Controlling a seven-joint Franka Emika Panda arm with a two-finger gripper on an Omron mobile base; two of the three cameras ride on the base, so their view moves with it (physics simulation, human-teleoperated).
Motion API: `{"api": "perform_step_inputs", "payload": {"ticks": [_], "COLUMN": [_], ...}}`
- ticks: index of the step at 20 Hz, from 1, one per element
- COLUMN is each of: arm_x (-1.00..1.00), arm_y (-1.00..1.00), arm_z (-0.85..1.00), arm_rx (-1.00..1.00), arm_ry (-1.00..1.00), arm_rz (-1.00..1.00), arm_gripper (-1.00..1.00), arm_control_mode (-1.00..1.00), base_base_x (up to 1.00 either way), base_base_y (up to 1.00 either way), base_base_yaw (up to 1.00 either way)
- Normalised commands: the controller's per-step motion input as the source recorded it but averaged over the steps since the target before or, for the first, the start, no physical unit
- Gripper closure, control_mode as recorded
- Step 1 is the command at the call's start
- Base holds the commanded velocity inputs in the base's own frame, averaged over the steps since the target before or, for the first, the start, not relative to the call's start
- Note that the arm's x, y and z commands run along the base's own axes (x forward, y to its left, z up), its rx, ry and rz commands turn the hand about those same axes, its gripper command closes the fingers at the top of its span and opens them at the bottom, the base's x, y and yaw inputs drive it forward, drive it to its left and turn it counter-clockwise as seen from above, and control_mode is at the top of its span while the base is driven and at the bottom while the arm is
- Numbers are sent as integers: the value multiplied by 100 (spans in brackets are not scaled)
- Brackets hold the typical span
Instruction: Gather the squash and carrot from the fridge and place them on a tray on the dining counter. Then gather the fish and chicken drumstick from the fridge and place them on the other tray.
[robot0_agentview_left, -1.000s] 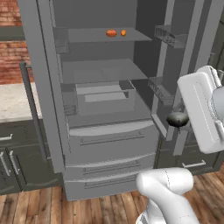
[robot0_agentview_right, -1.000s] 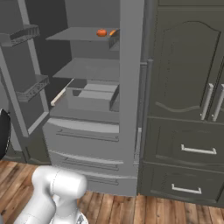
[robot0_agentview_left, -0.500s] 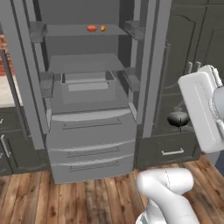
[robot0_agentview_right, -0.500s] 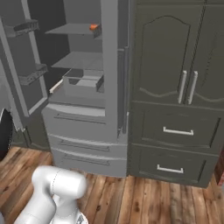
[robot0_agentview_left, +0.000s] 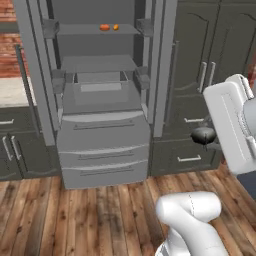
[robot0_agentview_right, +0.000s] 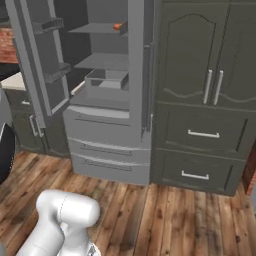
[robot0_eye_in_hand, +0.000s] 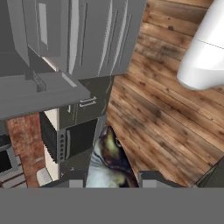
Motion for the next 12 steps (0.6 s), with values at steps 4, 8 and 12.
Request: {"api": "perform_step_inputs", "payload": {"ticks": [4, 8, 12], "arm_x": [0, 0, 0], "arm_y": [0, 0, 0], "arm_z": [0, 0, 0], "arm_rx": [0, 0, 0], "arm_ry": [0, 0, 0], "arm_rz": [0, 0, 0], "arm_gripper": [100, 100, 100], "arm_control_mode": [100, 100, 100], "base_base_x": [-92, -99, -96], "base_base_y": [-8, 3, 27], "base_base_yaw": [5, 4, 0]}}
